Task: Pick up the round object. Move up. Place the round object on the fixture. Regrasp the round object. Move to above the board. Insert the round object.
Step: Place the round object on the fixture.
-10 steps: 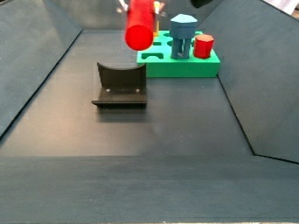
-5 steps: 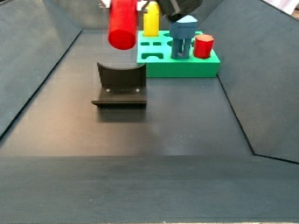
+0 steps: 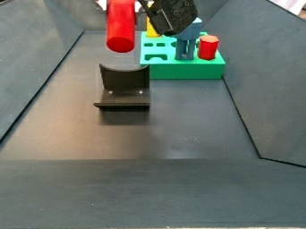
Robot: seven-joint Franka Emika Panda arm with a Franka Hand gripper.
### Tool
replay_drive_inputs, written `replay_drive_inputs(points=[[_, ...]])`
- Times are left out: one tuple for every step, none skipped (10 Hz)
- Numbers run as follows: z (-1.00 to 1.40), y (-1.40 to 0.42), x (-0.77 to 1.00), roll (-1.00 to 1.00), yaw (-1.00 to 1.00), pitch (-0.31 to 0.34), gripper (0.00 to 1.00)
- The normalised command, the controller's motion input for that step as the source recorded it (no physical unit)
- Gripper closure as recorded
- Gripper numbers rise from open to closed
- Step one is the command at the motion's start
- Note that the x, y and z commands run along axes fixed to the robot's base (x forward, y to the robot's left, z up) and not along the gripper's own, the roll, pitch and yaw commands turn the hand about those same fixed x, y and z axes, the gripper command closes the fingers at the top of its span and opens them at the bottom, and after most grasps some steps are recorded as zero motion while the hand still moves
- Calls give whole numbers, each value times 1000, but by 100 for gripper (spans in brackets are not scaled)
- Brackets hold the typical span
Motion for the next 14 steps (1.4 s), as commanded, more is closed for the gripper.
replay_drive_inputs(points=[[-1000,137,126,-1000,-35,208,100],[-1000,139,133,-968,-68,225,100],[-1000,135,151,-718,-128,214,100],[-1000,141,154,-548,-160,177,100],[-1000,141,159,-375,-183,137,100],[-1000,135,167,-282,-191,108,100],[-904,128,158,-178,-192,38,100],[-752,112,141,-155,-188,20,100],[-468,78,112,-122,-164,-6,100],[-282,63,89,-100,-142,-23,100],[-225,87,58,-72,-118,-44,100],[-225,87,58,-73,-108,-45,100],[-226,86,57,-73,-85,-45,100],[-226,85,57,-73,-70,-44,100]])
